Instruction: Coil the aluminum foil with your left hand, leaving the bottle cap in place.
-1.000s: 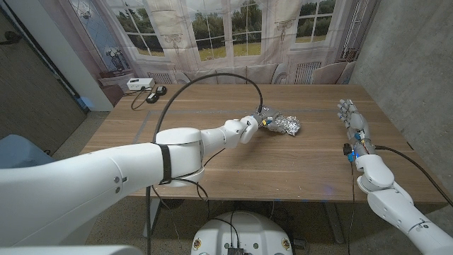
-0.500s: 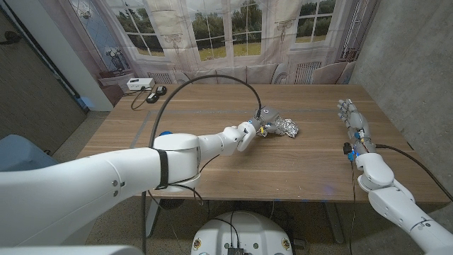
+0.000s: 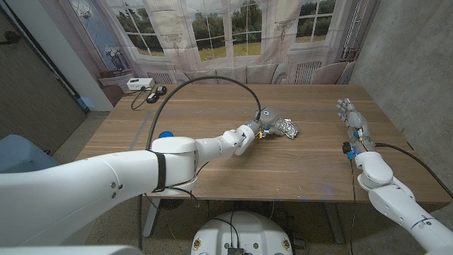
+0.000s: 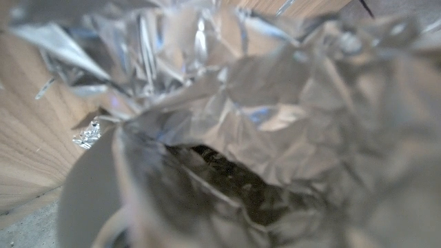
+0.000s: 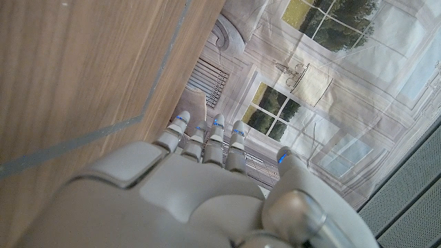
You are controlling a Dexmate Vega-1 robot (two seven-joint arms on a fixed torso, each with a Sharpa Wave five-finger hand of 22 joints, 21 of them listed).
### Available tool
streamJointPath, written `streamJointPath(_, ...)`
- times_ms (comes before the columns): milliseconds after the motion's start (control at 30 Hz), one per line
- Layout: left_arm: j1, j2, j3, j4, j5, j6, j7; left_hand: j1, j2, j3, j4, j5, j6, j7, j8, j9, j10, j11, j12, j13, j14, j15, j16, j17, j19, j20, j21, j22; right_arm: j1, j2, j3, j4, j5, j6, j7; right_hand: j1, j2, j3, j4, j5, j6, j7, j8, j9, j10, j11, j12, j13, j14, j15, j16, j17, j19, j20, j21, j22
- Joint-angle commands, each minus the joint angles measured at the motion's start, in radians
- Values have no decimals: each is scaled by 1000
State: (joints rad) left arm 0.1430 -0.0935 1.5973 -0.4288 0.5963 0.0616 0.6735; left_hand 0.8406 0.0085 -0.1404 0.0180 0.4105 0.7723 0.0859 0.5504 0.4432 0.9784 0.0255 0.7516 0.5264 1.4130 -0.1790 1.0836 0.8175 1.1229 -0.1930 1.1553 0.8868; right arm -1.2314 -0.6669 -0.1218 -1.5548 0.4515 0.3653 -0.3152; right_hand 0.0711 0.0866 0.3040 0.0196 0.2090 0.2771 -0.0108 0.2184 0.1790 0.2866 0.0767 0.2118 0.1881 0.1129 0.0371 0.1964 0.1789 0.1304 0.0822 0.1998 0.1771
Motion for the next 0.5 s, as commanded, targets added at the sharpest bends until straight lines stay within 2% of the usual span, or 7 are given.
streamJointPath(33,0,-5,25,1,40,39,17,146,151,-4,88,-69,409,-32,-30,-29,191,-170,256,494,-11,5,16,-38,18,2,-38,-106,-9,-4,3,-11,-7,-4,-11,1,6,1,7,1,14,1,0,4,10,-6,7,6,7,0,2,4,6,-5,6,3)
streamJointPath(67,0,-10,27,4,45,48,10,138,145,-21,111,-99,382,-38,-81,-72,206,-159,147,324,-22,6,-37,-136,-1,13,-83,-210,-10,-4,4,-12,-9,-5,-13,1,6,1,7,1,15,0,0,4,10,-7,7,6,7,0,2,4,6,-5,6,3)
streamJointPath(200,1,-29,33,16,59,89,-31,89,111,-96,134,-117,205,-93,-242,-153,87,-165,-23,154,-41,-19,-157,-332,-22,6,-119,-338,-12,-6,5,-14,-12,-3,-13,1,6,2,7,1,15,1,-1,4,11,-5,6,6,8,0,2,4,7,-4,7,3)
streamJointPath(267,-3,-39,35,25,61,89,-66,83,93,-140,129,-101,54,-160,-337,-192,-47,-184,-156,61,-51,-31,-225,-419,-26,-2,-144,-424,-12,-6,5,-14,-13,0,-12,1,6,2,7,1,15,0,-2,4,11,-6,6,6,8,1,2,4,7,-3,7,3)
streamJointPath(333,-6,-52,37,39,65,96,-100,90,84,-167,125,-81,-105,-179,-373,-218,-153,-188,-264,0,-119,-34,-330,-499,-28,-3,-160,-494,-15,-6,7,-16,-14,-2,-13,1,6,2,8,1,15,0,-2,4,12,-5,6,6,9,1,2,4,7,-3,7,3)
streamJointPath(400,-10,-62,36,53,66,84,-121,115,72,-184,118,-55,-288,-190,-373,-242,-285,-178,-376,-66,-229,-37,-499,-597,-38,4,-175,-584,-17,-8,8,-19,-14,-2,-14,1,6,2,8,1,15,-1,-3,4,12,-5,5,6,10,2,2,4,8,-3,7,3)
streamJointPath(500,-11,-75,35,72,70,83,-132,112,40,-200,123,-43,-377,-197,-372,-249,-353,-162,-436,-106,-387,-35,-645,-633,-55,20,-200,-657,-20,-9,11,-23,-17,0,-15,1,5,2,8,1,15,0,-4,4,12,-6,5,6,11,3,2,4,8,-1,7,3)
